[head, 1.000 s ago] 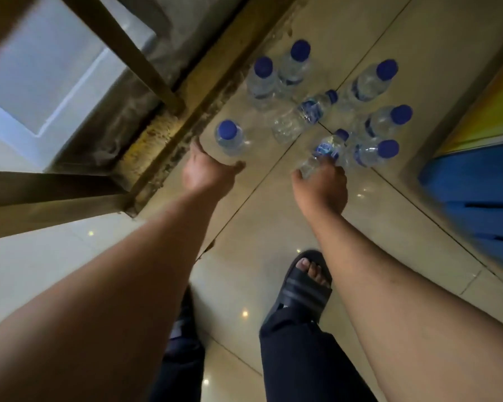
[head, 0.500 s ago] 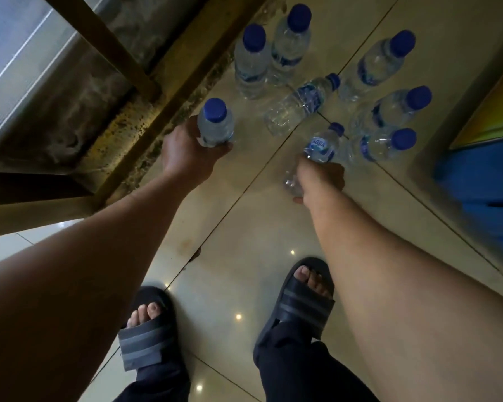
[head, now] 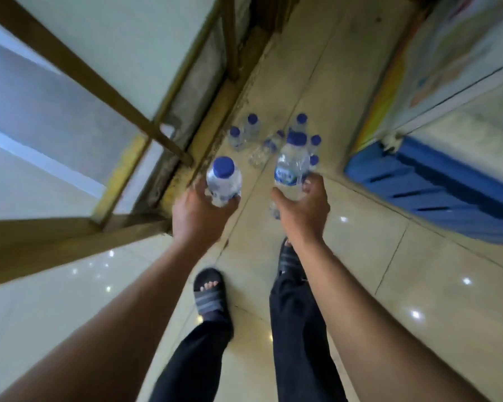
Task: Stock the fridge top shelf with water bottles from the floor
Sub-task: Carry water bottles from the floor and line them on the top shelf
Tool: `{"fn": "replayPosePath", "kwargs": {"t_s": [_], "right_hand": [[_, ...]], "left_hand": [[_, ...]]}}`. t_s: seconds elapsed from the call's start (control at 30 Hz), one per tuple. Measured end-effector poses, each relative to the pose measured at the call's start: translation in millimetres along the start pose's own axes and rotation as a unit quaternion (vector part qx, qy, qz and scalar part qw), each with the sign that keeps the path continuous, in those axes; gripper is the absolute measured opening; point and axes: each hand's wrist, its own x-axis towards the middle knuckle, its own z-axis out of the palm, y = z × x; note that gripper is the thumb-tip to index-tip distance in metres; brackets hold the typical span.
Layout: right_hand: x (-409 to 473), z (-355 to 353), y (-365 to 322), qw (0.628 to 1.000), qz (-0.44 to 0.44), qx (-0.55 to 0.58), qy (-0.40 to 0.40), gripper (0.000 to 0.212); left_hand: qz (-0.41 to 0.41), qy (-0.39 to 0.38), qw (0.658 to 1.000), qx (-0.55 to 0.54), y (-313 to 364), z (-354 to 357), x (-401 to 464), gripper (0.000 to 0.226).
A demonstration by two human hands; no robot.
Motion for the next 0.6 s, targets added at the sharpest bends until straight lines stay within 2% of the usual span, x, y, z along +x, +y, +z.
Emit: {"fn": "replayPosePath", "kwargs": {"t_s": [0.1, 0.33, 0.47, 0.6], "right_hand": [[-59.9, -60.2, -62.5, 0.998, -0.037, 0.040, 0.031, 0.041], [-184.2, -217.0, -199.0, 0.975, -0.139, 0.142, 0.097, 0.045], [-225.1, -308.4, -250.7, 0.952, -0.195, 0.179, 0.155, 0.044], [-248.9, -395.3, -284.8, 0.922, -0.240, 0.220, 0.211, 0.049]], "left_hand": [[0.029, 0.008, 0.998, -0.054, 53.6, -76.6, -49.4, 0.051], [0.209, 0.010, 0.975, -0.081, 189.6, -240.7, -163.5, 0.035], [0.291, 0.006, 0.950, -0.117, 270.7, -296.9, -221.2, 0.024], [0.377, 0.017, 0.914, -0.151, 353.7, -324.2, -272.6, 0.040]]}}
